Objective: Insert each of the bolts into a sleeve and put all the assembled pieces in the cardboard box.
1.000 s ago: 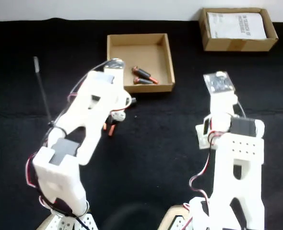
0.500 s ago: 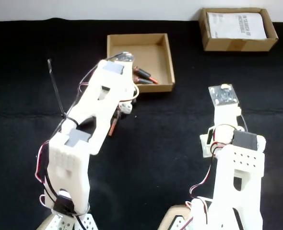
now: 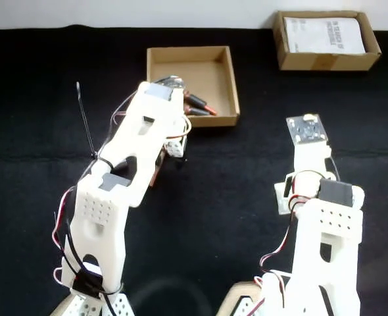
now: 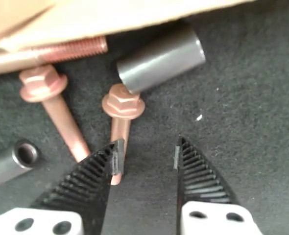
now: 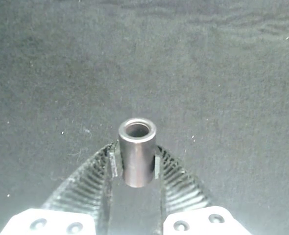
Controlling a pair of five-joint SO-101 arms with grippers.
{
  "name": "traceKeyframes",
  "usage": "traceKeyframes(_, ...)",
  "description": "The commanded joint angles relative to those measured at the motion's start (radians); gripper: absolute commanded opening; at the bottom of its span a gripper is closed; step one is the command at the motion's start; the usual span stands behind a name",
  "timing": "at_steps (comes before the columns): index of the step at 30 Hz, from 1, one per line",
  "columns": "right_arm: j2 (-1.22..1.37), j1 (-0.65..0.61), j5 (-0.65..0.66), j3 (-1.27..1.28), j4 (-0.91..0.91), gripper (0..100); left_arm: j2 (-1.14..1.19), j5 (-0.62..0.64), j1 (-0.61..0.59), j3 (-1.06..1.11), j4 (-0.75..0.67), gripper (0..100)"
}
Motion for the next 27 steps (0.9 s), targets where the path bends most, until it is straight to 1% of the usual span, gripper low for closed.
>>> traceKeyframes(1, -0.025, 0.008, 0.012, -0.002, -0.024, 0.6, -0.002, -0.046, -0.013, -0.054, 0.046, 18)
traceKeyframes(4, -0.025, 0.008, 0.012, -0.007, -0.024, 0.6, -0.005, -0.110, -0.015, -0.079, 0.089, 18)
traceKeyframes(7, -0.025, 0.007, 0.012, -0.008, -0.024, 0.6, 0.004, -0.209, -0.027, -0.079, 0.089, 18)
traceKeyframes(10, -0.024, 0.007, 0.012, -0.001, -0.028, 0.6, 0.010, -0.276, -0.045, -0.081, 0.087, 18)
traceKeyframes(15, -0.024, 0.010, 0.012, 0.012, -0.047, 0.6, 0.012, -0.376, -0.064, -0.082, 0.087, 9)
traceKeyframes(17, -0.024, 0.008, 0.012, 0.012, -0.047, 0.6, 0.015, -0.410, -0.064, -0.082, 0.087, 8)
traceKeyframes(20, -0.024, 0.007, 0.012, 0.012, -0.047, 0.6, 0.013, -0.422, -0.061, -0.082, 0.086, 8)
traceKeyframes(27, -0.024, 0.007, 0.012, 0.012, -0.047, 0.6, 0.019, -0.422, -0.059, -0.076, 0.023, 8)
